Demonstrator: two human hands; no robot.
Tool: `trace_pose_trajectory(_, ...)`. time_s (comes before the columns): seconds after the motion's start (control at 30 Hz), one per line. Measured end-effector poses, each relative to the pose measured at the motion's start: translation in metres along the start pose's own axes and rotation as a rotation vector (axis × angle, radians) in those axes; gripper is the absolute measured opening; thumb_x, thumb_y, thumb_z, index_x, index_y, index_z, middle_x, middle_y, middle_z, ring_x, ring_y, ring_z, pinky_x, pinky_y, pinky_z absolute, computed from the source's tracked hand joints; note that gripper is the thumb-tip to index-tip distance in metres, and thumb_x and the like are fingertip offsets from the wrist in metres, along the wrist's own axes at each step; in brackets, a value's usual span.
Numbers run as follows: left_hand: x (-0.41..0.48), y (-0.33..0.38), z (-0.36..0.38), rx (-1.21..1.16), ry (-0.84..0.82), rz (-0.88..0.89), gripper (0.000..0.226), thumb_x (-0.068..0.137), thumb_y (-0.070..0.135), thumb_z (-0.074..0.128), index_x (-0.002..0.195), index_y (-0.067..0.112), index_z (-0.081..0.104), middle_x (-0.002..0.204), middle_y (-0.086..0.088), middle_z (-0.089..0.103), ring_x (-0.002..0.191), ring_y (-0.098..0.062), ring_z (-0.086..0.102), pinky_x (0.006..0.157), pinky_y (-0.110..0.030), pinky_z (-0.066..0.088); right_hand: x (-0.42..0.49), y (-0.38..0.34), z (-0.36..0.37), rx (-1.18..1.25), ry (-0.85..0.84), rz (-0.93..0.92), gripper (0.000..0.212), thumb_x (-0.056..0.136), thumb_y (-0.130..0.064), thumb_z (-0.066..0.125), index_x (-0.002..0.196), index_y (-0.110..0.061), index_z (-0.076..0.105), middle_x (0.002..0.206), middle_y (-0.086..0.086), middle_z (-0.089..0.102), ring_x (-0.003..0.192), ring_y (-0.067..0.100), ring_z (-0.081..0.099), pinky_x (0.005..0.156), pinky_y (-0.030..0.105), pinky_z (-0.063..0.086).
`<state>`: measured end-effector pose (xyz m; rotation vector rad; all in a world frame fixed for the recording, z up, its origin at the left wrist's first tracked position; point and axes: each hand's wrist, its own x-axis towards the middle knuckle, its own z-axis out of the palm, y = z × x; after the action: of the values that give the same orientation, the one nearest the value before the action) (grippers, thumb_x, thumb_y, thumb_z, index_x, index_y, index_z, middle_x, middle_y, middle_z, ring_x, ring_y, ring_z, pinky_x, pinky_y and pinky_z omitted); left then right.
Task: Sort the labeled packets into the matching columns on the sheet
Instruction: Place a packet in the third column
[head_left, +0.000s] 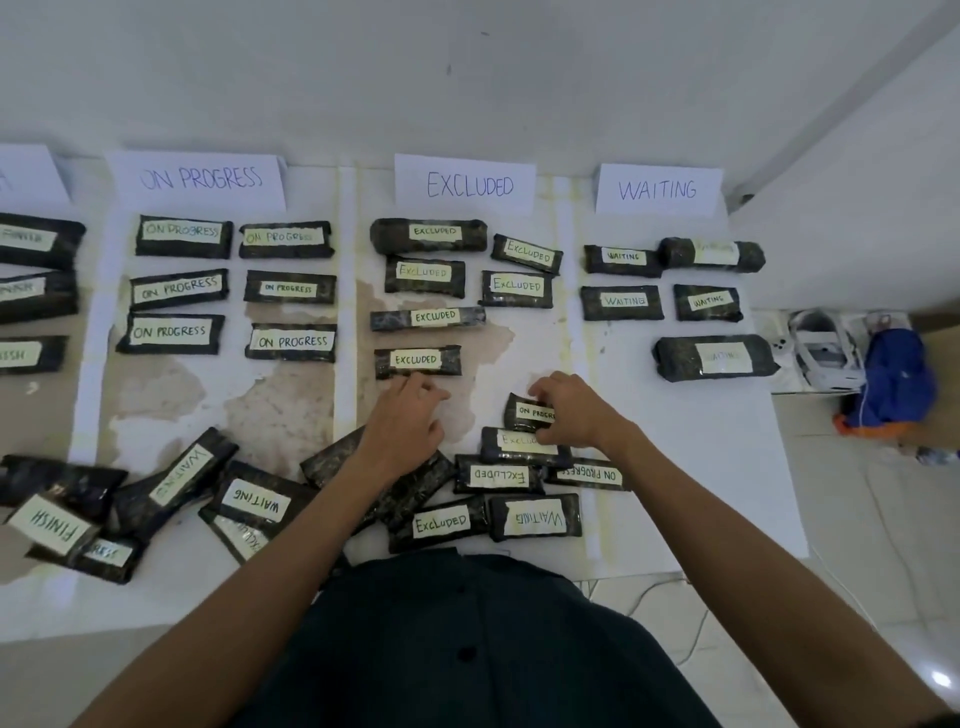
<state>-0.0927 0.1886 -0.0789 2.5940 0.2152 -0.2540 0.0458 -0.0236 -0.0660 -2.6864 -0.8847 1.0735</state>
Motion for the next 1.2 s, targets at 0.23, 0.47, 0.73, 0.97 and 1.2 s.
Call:
trace_pose_trajectory(0.23,-0.011,0.003,-0.006,-0.048,0.052,-0.023,0.039,0.083,0.015,0.057,0.122,0.013,0.057,0.122,-0.007,0.053,0.118,-0.025,0.045,0.097,-0.038,0.042,0.005,-0.008,0.001,0.062,0.004,-0.011,0.046,0.067,-0.022,0.075,0.108,-0.013,0.055,0.108,0.005,0.048,0.102,0.023,0.049,0.088,0.034,0.047)
trace_pose_trajectory(0.47,-0.023,-0.009,-0.013,-0.067,0.072,-0.037,0.038,0.081,0.012,0.057,0.118,0.010,0.060,0.116,-0.009,0.056,0.109,-0.028,0.049,0.092,-0.039,0.046,0.012,-0.018,0.003,-0.098,0.045,-0.008,0.058,0.068,-0.022,0.077,0.119,-0.015,0.050,0.118,0.006,0.049,0.107,0.026,0.046,0.091,0.038,0.044)
trace_pose_trajectory(0.73,-0.030,-0.010,-0.016,-0.126,0.060,-0.042,0.035,0.085,0.013,0.055,0.120,0.012,0.059,0.117,-0.007,0.055,0.106,-0.025,0.052,0.088,-0.035,0.047,0.001,-0.021,0.005,0.044,0.169,-0.071,0.052,0.062,-0.033,0.077,0.106,-0.011,0.059,0.099,0.004,0.053,0.092,0.021,0.052,0.081,0.030,0.046)
trace_pose_trajectory(0.97,-0.029,-0.003,-0.018,-0.189,0.060,-0.069,0.037,0.085,0.015,0.054,0.121,0.013,0.057,0.118,-0.005,0.055,0.107,-0.024,0.053,0.088,-0.040,0.049,-0.006,-0.059,0.009,0.158,0.265,-0.228,0.052,0.063,-0.023,0.075,0.111,-0.009,0.059,0.102,0.005,0.051,0.091,0.018,0.053,0.080,0.021,0.042)
trace_pose_trajectory(1.2,-0.057,-0.043,-0.031,-0.084,0.147,-0.209,0.039,0.082,0.014,0.057,0.120,0.012,0.059,0.111,-0.010,0.057,0.100,-0.029,0.052,0.083,-0.040,0.048,0.027,-0.123,0.011,0.113,0.250,-0.360,0.053,0.064,-0.028,0.074,0.111,-0.010,0.058,0.104,0.006,0.050,0.092,0.018,0.049,0.081,0.028,0.046)
